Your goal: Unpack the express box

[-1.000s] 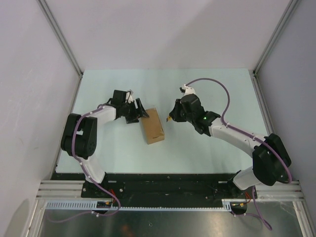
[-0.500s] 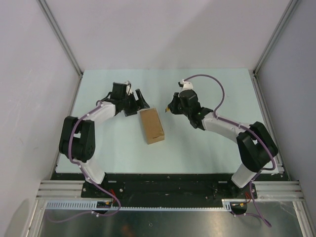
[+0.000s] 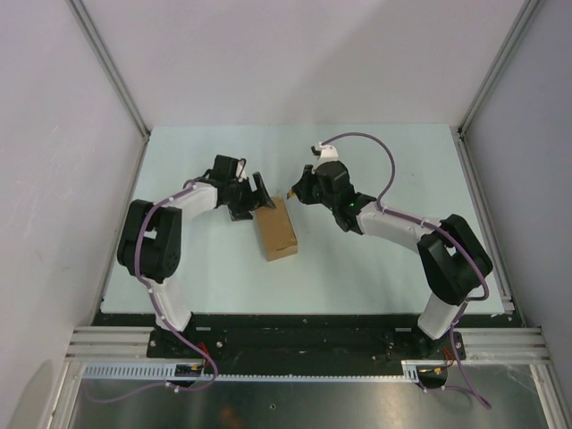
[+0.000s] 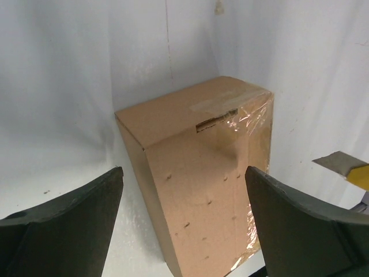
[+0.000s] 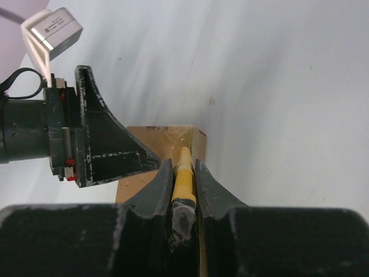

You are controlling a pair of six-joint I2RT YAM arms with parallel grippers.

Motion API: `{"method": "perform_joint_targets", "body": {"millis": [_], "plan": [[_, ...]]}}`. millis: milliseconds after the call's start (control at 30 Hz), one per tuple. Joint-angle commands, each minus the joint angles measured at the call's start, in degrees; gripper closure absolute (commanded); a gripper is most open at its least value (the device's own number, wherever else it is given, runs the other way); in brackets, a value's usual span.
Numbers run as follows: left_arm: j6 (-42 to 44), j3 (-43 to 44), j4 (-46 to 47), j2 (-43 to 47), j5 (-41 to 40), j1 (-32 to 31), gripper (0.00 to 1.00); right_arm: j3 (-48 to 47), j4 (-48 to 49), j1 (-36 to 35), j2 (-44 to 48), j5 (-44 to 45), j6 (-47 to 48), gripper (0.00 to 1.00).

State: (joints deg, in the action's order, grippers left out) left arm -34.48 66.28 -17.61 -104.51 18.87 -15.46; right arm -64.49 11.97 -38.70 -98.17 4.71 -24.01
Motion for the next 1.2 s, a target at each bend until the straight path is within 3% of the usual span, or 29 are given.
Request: {"method": "perform_joint_targets", "body": {"millis": [0,700,1167], "plan": [[0.6,3.9,-0.1,-1.1,2.0,-0.3,0.09,-3.2,4.0,-1.0,-1.7,1.6,2.5,1.0],[1.7,6.3,-1.8,-5.7,0.6,-0.3,0.1,-4.5,6.3,-2.3,-5.1,6.1,6.2,1.0],[4.2,6.3,-4.9,-6.6,-2.6,-0.3,0.2,-5.2,7.9,-3.0,-6.6,6.4,6.6,1.0]]}}
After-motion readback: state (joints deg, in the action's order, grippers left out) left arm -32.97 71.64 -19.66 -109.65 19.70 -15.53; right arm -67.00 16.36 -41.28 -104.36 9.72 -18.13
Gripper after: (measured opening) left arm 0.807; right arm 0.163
